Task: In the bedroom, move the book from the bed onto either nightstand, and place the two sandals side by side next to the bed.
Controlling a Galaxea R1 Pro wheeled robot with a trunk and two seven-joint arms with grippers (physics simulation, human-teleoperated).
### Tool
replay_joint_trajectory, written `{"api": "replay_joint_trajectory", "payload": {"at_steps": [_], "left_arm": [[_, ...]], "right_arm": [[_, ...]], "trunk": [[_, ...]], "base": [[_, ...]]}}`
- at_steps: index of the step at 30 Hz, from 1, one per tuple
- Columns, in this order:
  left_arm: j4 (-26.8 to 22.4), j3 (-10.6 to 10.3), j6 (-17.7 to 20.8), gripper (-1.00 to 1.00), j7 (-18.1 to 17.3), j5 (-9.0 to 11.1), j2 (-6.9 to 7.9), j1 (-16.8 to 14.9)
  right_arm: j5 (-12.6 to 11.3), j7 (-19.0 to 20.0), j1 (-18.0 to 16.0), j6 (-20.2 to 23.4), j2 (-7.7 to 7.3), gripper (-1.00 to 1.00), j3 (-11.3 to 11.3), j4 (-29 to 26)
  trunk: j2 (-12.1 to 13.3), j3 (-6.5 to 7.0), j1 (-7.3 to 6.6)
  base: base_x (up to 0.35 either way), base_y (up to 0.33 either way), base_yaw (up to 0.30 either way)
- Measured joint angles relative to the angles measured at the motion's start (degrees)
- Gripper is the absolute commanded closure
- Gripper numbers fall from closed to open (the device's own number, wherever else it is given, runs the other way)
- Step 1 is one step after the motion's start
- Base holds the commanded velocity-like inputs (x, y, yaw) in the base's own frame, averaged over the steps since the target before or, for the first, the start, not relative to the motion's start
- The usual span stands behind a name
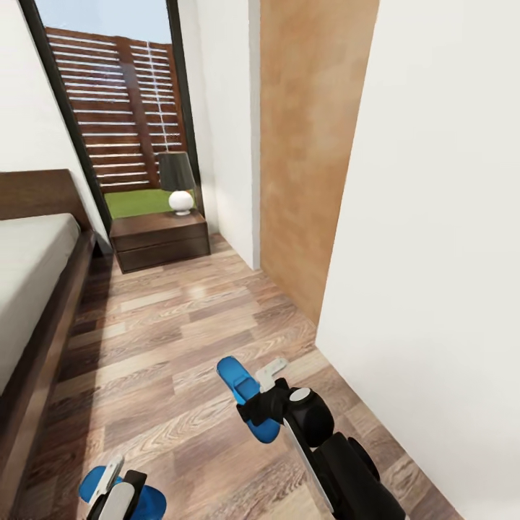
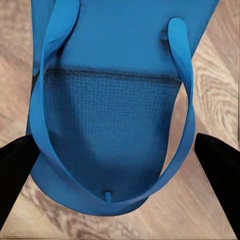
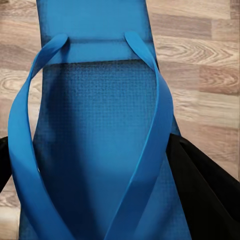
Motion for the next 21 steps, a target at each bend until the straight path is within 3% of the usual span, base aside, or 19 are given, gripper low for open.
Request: {"api": "replay_joint_trajectory", "payload": {"at_steps": [4,8,9,10,11,15,21], "left_arm": [[-0.2,0.4,-2.0,1.0,0.3,0.5,-0.27,0.0],[-1.2,0.5,-2.9,1.0,2.2,3.3,-0.17,0.0],[-3.9,-0.3,-3.1,1.0,8.4,7.5,-0.1,-0.2],[-4.4,-0.8,-3.2,1.0,9.7,8.2,-0.13,-0.2],[-5.6,-4.3,-3.3,1.0,14.3,10.3,-0.16,-1.3],[-5.4,-5.3,-3.7,1.0,14.2,10.0,0.09,-1.8],[-4.2,-5.8,-4.1,1.0,10.4,9.7,0.19,-1.7]], "right_arm": [[0.0,0.0,0.0,0.0,-0.04,1.0,0.0,-0.2],[-0.2,0.0,0.0,0.0,-0.07,1.0,0.1,-0.4],[-0.3,0.0,0.0,0.0,-0.14,1.0,0.1,-0.7],[-0.3,0.1,0.0,0.1,-0.15,1.0,0.1,-0.7],[-0.5,0.3,0.1,0.1,-0.19,1.0,0.1,-2.3],[-0.4,0.4,0.3,0.1,-0.24,1.0,0.1,-3.6],[-0.4,0.4,0.5,0.2,-0.22,1.0,0.1,-4.3]], "trunk": [[0.0,-0.15,0.01],[0.0,-0.29,0.02],[0.0,-0.33,0.02],[0.0,-0.37,0.02],[0.0,-0.39,0.01],[0.0,-0.55,0.02],[0.0,-0.77,0.0]], "base": [[0.105,-0.123,0.27],[0.039,-0.045,0.27],[0.01,-0.011,0.27],[0.002,-0.002,0.27],[0.001,-0.002,0.27],[0.001,-0.001,0.27],[0.113,-0.086,0.27]]}}
